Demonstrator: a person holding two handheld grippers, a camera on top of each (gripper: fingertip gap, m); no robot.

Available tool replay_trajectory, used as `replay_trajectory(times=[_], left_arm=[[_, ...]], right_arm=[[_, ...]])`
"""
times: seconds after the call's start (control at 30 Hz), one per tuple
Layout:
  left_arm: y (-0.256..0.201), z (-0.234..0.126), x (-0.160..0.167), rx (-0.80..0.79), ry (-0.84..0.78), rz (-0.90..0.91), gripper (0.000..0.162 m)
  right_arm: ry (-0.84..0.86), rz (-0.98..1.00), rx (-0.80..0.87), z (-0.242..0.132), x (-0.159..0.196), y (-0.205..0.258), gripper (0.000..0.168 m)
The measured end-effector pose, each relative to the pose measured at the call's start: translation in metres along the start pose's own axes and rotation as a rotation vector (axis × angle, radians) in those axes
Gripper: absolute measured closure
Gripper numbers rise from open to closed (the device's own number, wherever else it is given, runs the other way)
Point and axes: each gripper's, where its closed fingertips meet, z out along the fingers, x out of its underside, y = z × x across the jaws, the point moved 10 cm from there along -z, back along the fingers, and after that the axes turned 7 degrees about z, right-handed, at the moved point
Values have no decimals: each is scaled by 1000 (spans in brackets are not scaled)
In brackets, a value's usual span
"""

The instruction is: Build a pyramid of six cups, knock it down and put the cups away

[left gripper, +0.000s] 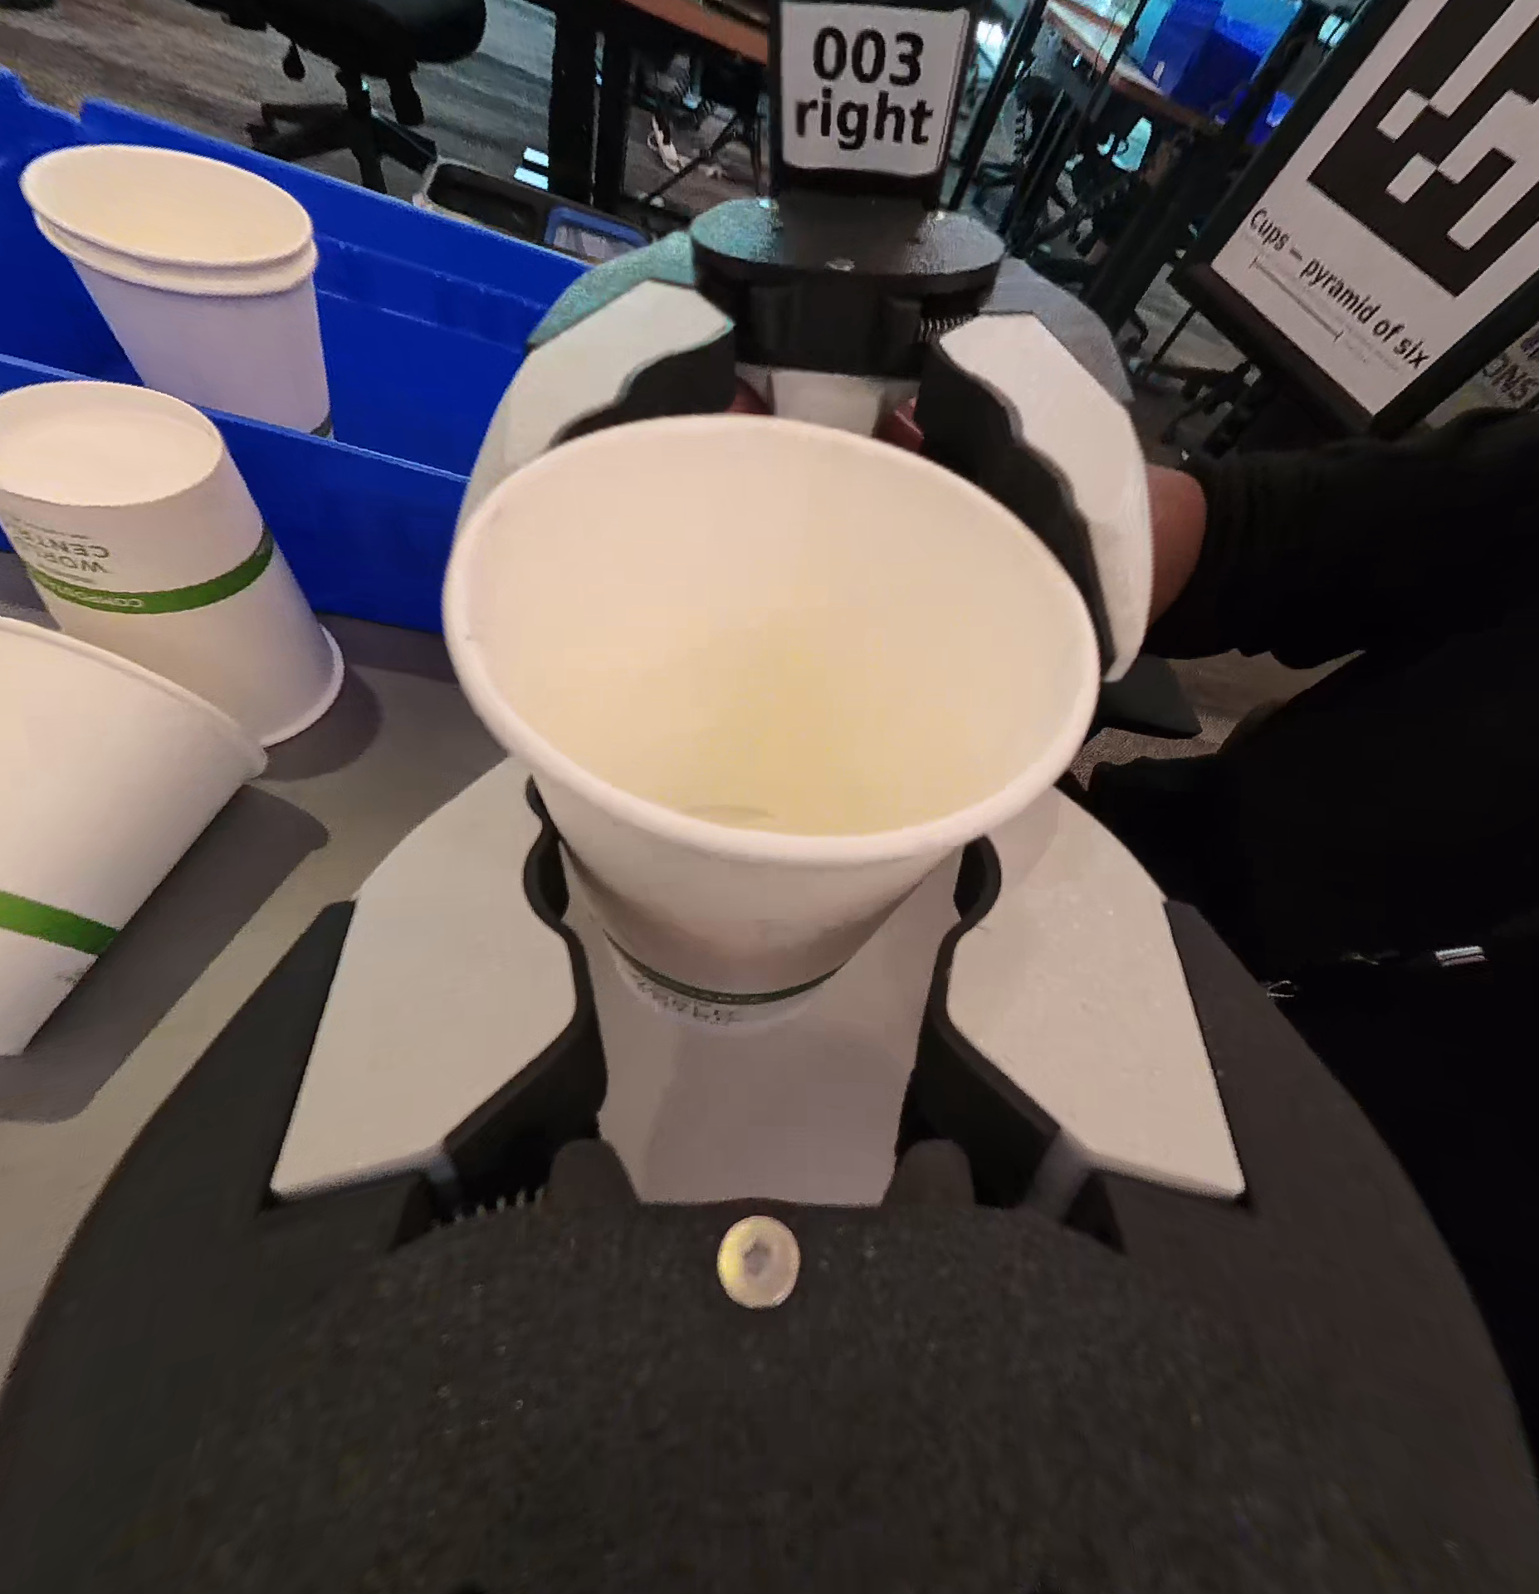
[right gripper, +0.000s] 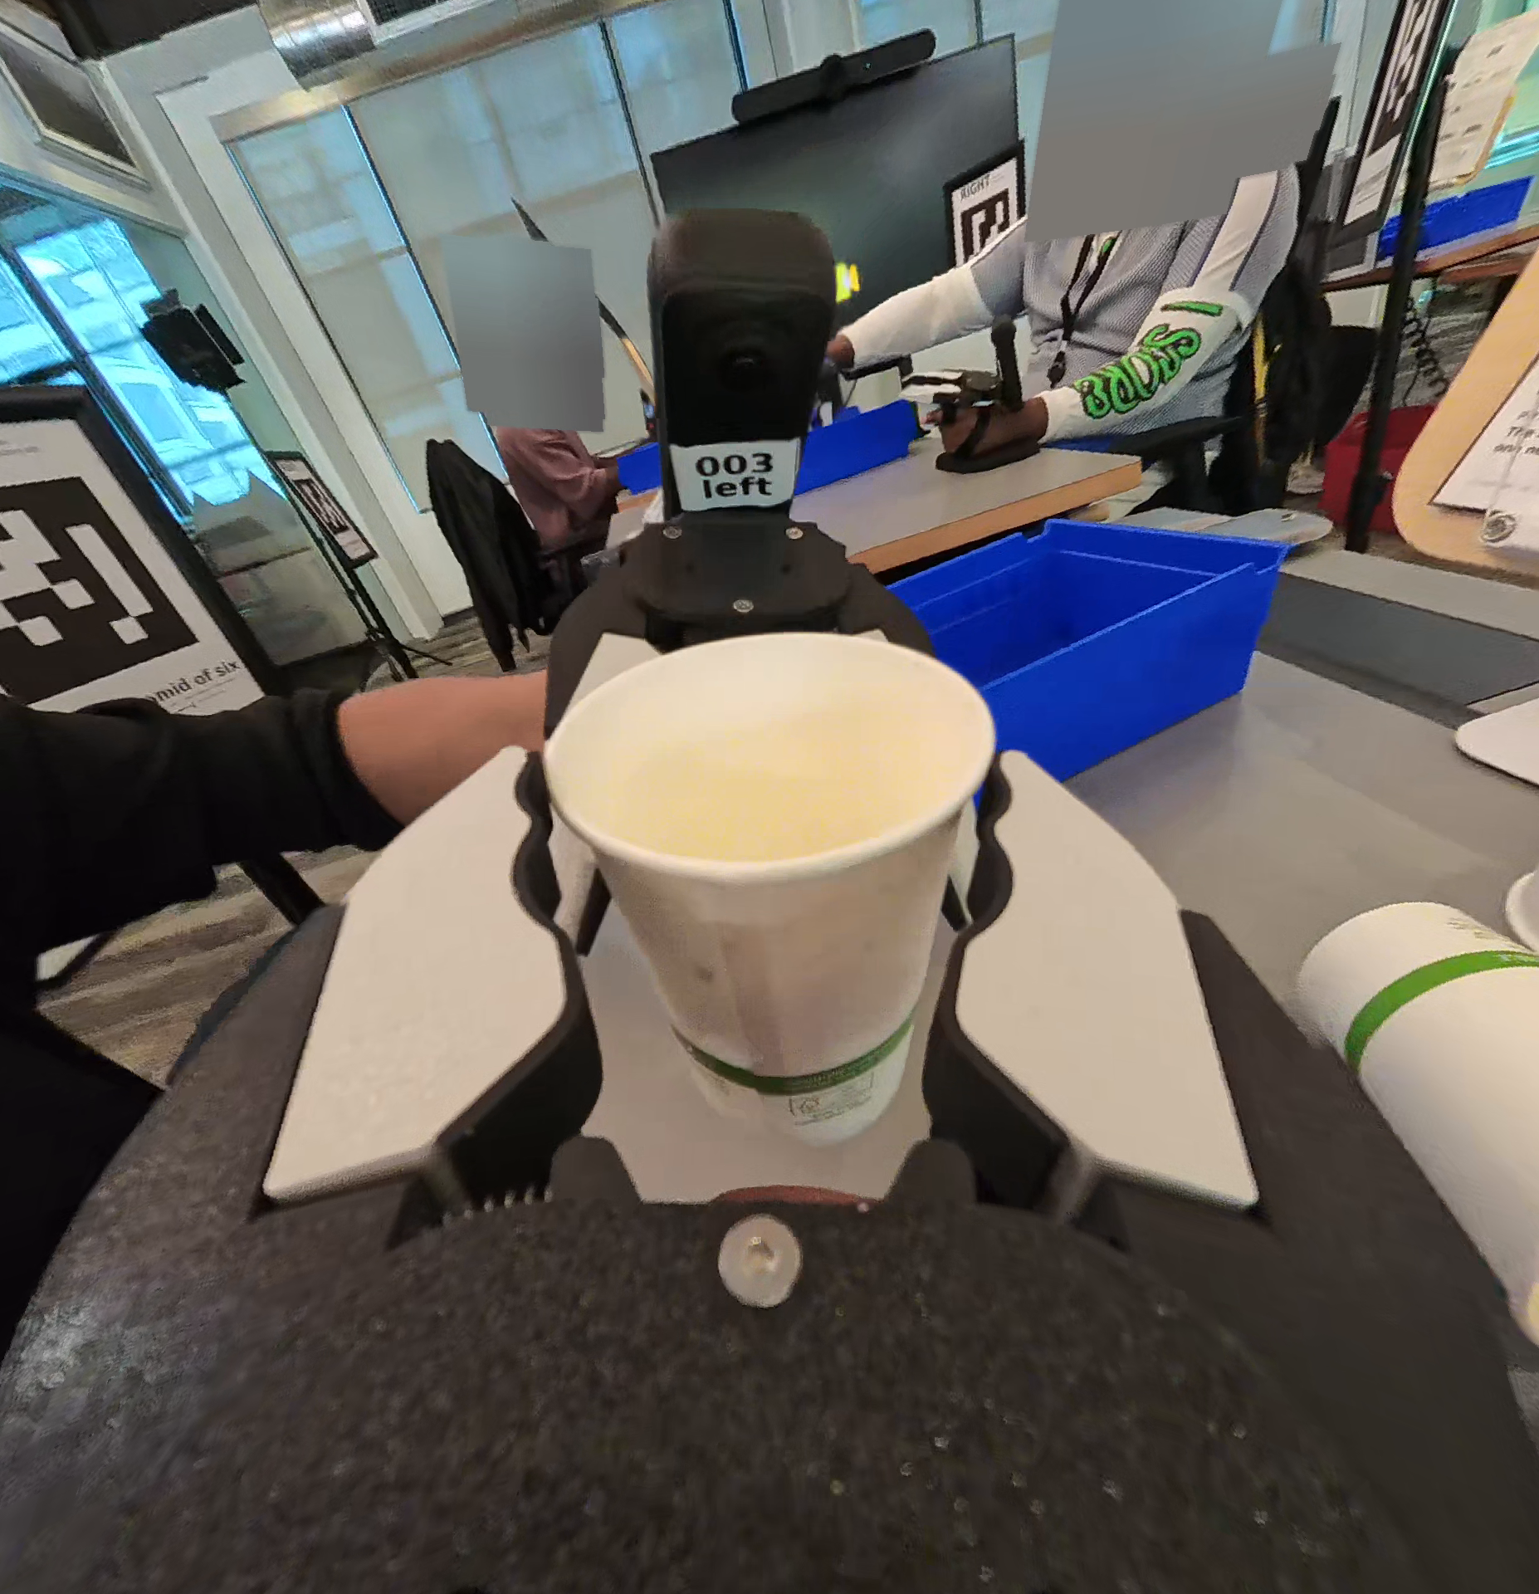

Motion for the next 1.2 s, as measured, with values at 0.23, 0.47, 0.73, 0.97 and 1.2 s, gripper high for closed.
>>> replay_trajectory(times=[0.23, 0.47, 0.73, 0.97, 1.2], left_arm=[[3, -8, -4, -98, -107, -49, 73], [-30, -39, 39, -392, -276, -130, 63], [-75, -43, 99, -802, -314, -278, 69], [-81, -29, 108, -817, -234, -261, 72], [-80, -19, 112, -784, -173, -235, 72]], right_arm=[[-64, 71, 8, -12, -1, -13, 77], [-147, 1, 173, -42, -32, -21, 77], [-301, -319, 818, -136, -121, -41, 77], [-257, -237, 1138, -167, -92, -123, 76], [-147, -93, 1200, -172, -41, -164, 76]])
